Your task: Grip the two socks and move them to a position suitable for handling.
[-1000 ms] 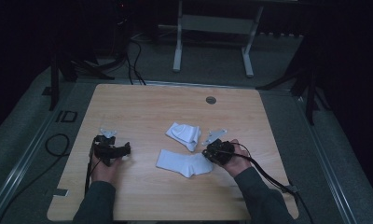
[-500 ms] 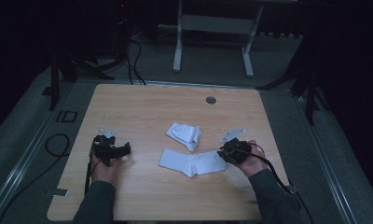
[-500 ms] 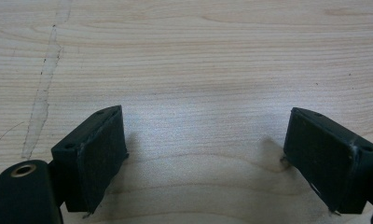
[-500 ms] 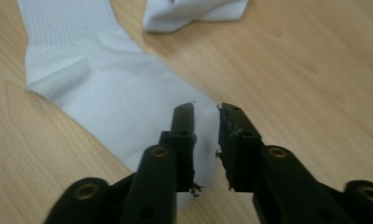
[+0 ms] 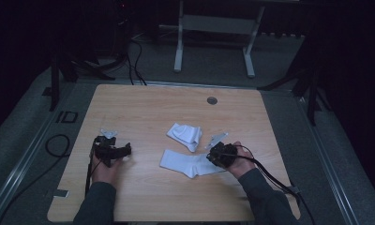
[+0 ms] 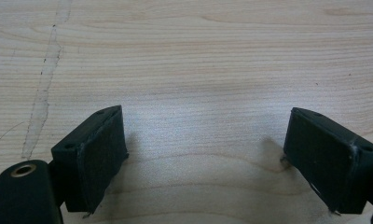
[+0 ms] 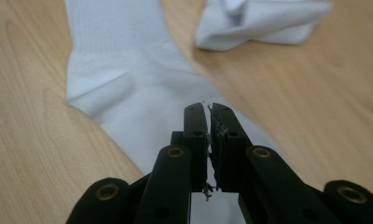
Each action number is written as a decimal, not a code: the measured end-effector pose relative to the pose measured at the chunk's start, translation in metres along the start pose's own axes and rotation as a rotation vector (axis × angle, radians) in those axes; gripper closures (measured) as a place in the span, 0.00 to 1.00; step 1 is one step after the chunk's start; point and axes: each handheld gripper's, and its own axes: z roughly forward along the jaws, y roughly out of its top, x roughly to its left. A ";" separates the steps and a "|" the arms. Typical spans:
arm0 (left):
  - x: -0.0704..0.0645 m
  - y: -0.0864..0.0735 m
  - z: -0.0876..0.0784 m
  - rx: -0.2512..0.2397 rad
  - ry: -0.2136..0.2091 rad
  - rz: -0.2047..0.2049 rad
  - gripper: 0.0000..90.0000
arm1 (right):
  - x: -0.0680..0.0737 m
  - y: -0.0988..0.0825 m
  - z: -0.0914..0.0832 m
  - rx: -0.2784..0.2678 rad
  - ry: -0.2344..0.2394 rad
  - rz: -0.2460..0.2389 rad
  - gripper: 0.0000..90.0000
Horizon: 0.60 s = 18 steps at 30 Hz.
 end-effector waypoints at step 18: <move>0.000 0.000 0.000 0.000 0.000 0.000 0.14 | 0.021 0.002 0.028 0.017 0.094 -0.034 0.96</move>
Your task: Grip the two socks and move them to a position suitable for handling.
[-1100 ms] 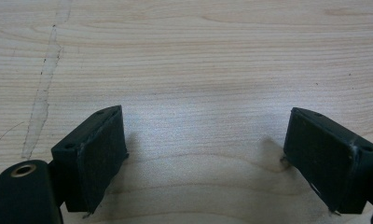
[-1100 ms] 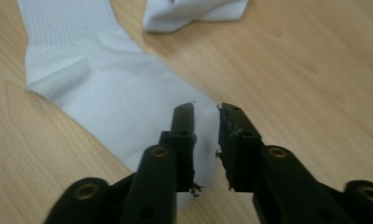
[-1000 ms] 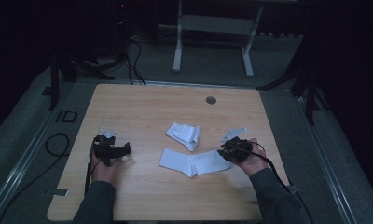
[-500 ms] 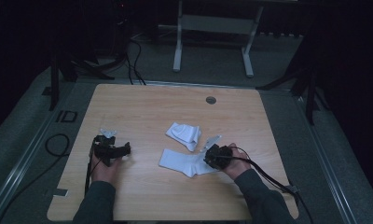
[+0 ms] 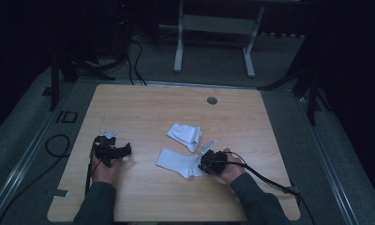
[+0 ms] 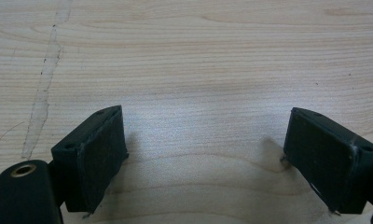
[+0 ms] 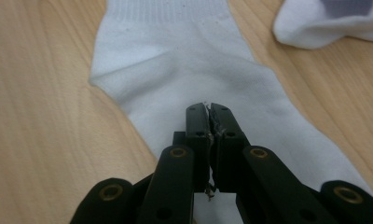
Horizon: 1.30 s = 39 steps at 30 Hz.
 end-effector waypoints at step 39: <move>0.000 0.000 0.000 0.000 0.000 0.000 0.14 | -0.055 0.067 0.013 -0.019 -0.208 0.067 0.97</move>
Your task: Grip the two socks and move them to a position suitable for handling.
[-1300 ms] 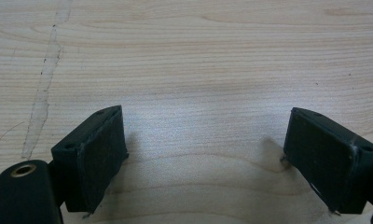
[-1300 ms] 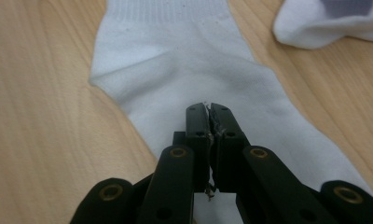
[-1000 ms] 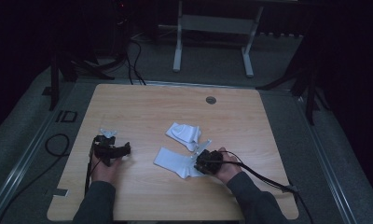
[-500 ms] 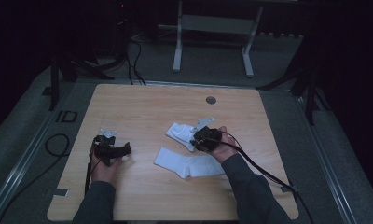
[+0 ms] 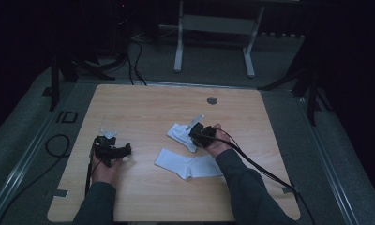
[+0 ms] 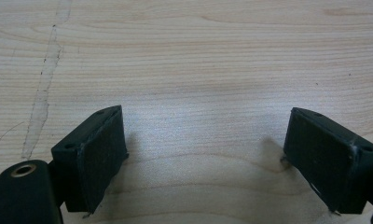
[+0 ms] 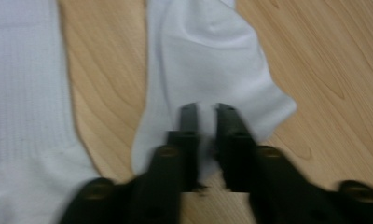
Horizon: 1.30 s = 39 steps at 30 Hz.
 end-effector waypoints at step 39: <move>0.000 0.000 0.000 0.000 0.000 0.000 0.14 | -0.021 -0.036 -0.013 -0.037 -0.021 0.086 0.93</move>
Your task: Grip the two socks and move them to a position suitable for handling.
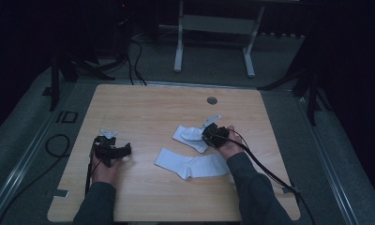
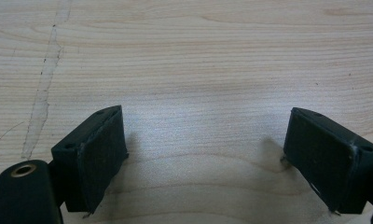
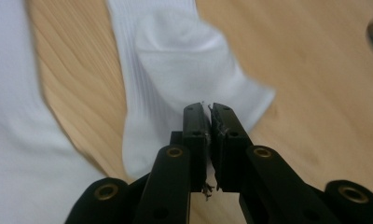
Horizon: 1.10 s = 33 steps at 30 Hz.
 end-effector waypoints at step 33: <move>0.000 0.000 0.000 0.000 0.000 0.000 0.14 | -0.003 0.052 0.051 0.064 0.082 0.023 0.70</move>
